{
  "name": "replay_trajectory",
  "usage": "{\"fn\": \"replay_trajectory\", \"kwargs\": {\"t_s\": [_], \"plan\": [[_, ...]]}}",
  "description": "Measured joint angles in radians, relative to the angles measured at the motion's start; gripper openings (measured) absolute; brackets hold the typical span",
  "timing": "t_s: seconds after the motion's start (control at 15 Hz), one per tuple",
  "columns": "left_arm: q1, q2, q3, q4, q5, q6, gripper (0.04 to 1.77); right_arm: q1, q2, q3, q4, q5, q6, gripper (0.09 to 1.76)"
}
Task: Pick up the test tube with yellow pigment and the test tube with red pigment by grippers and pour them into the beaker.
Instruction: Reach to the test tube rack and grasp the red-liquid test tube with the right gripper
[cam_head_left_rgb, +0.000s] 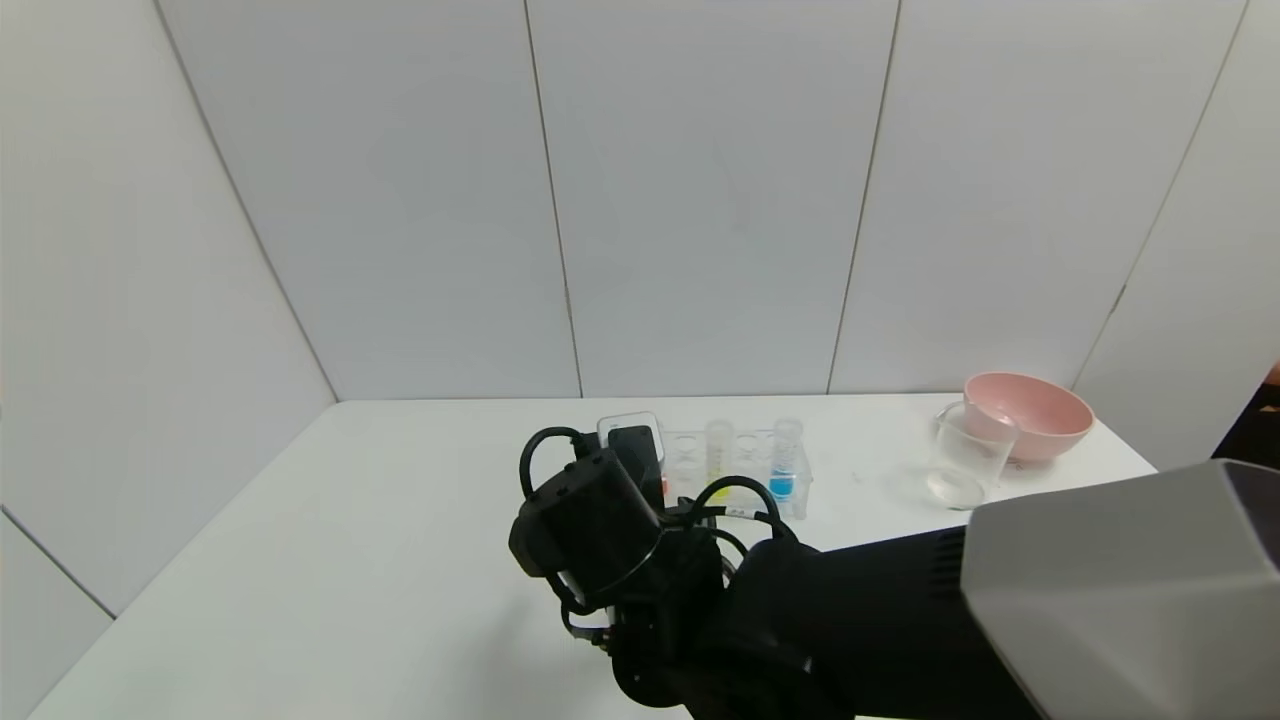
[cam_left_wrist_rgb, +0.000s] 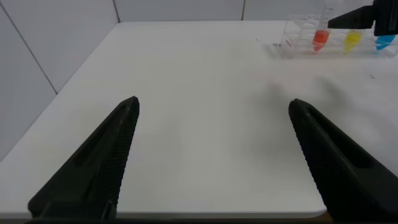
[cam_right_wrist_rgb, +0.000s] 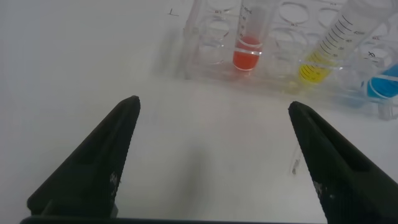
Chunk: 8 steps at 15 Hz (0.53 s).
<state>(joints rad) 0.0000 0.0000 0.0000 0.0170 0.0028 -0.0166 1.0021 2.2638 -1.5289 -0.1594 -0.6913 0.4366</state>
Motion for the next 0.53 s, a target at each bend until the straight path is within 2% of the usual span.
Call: {"fn": "replay_trajectory", "kwargs": {"t_s": [0.27, 0.53], "plan": [[0.000, 0.000, 0.000, 0.000, 0.000, 0.000, 1.72, -0.042, 0.115, -0.169, 0.059, -0.014, -0.016, 1.71], [0.000, 0.000, 0.000, 0.000, 0.000, 0.000, 1.72, -0.084, 0.167, -0.257, 0.060, -0.016, -0.061, 1.71]]}}
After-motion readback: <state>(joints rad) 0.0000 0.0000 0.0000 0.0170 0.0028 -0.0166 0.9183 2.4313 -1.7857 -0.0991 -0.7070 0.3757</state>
